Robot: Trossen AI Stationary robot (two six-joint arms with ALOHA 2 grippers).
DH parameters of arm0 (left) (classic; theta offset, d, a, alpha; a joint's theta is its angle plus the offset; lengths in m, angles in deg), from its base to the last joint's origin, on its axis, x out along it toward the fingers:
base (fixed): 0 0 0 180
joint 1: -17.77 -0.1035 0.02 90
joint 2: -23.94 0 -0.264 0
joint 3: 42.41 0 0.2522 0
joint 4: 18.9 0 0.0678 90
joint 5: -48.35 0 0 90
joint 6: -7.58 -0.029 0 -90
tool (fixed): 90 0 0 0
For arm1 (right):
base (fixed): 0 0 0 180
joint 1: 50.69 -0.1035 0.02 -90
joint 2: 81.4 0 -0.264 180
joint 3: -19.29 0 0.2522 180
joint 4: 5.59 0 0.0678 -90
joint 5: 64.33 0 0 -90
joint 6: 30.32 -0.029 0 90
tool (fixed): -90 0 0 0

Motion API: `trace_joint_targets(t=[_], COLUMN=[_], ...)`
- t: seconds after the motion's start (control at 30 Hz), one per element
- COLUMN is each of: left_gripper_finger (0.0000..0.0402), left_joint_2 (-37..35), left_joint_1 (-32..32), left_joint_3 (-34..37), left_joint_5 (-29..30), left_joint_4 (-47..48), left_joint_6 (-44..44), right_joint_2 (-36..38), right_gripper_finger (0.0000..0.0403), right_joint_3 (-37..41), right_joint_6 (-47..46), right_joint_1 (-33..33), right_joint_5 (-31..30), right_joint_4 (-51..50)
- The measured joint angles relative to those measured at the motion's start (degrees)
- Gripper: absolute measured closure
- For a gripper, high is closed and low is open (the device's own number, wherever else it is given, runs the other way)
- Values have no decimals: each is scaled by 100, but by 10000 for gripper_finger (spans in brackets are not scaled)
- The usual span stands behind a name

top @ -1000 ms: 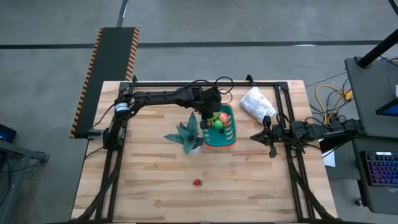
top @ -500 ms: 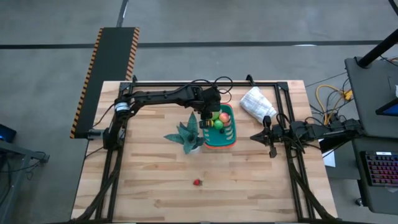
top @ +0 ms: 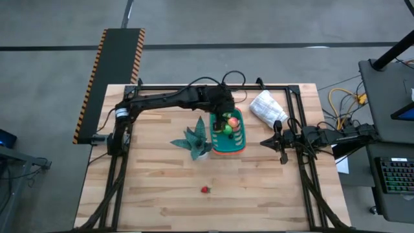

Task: Build produce basket
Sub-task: Put the strawberry into the basket

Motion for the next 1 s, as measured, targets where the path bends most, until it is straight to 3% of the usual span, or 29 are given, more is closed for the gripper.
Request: trace_joint_targets(t=[0.17,0.23,0.3,0.4,0.47,0.63,0.83,1.0], left_gripper_finger=[181,181,181,181,181,181,181,181], left_joint_2=[-382,-586,-779,-1052,-1152,-1358,-1369,-1361], left_joint_1=[528,846,1272,2054,2515,3467,4216,4673], left_joint_3=[-522,-621,-663,-590,-564,-555,-429,106], left_joint_5=[21,301,1320,3343,3985,4226,4327,4012], left_joint_4=[-201,-155,-117,-56,-4,436,1560,1674], left_joint_6=[-295,-376,-679,-1056,-1146,-272,1942,3322], right_joint_2=[2,0,8,-4,0,0,2,1], right_gripper_finger=[394,394,394,394,394,394,394,394], right_joint_3=[0,0,0,1,2,2,2,2], right_joint_6=[0,0,1,0,0,0,2,0], right_joint_1=[-2,-1,-1,0,-2,-1,0,0], right_joint_5=[0,-1,0,0,0,0,0,0], right_joint_4=[0,0,-7,-2,-2,0,0,0])
